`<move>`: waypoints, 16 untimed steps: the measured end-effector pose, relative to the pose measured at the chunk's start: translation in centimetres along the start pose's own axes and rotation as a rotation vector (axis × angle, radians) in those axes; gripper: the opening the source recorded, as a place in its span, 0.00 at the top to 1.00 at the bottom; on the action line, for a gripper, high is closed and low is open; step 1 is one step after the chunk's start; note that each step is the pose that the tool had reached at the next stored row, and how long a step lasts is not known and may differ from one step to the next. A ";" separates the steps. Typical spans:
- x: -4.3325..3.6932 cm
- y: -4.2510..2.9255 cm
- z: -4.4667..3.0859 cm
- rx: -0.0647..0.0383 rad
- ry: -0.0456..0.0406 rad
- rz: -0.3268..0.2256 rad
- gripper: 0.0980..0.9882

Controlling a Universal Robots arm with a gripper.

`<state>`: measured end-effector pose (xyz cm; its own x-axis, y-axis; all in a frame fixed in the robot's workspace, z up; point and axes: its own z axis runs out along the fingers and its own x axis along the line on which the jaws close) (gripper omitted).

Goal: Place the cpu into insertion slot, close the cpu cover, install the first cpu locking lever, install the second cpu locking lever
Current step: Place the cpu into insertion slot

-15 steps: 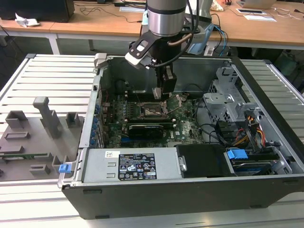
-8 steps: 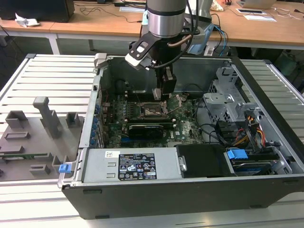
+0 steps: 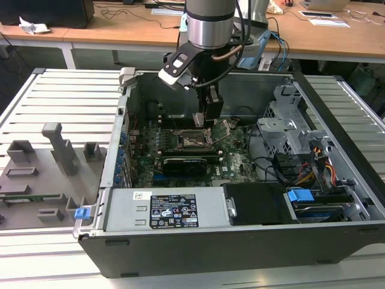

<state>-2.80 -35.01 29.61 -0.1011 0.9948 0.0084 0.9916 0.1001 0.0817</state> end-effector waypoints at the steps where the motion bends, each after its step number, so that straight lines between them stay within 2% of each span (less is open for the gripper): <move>1: 0.00 0.00 0.00 0.000 0.0000 0.000 0.52; 10: 0.00 -0.03 0.16 0.000 0.0004 0.000 0.52; 11: 0.05 -0.20 0.85 0.000 0.0000 0.001 0.52; 12: 0.21 -0.28 1.89 0.000 -0.0040 0.051 0.52; 13: 0.43 -0.46 2.43 0.000 -0.0055 0.073 0.52; 16: 0.67 -0.69 3.08 0.000 -0.0052 0.074 0.52</move>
<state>-3.30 -34.37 26.49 -0.0273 0.9996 0.0092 0.9964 0.0265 0.0811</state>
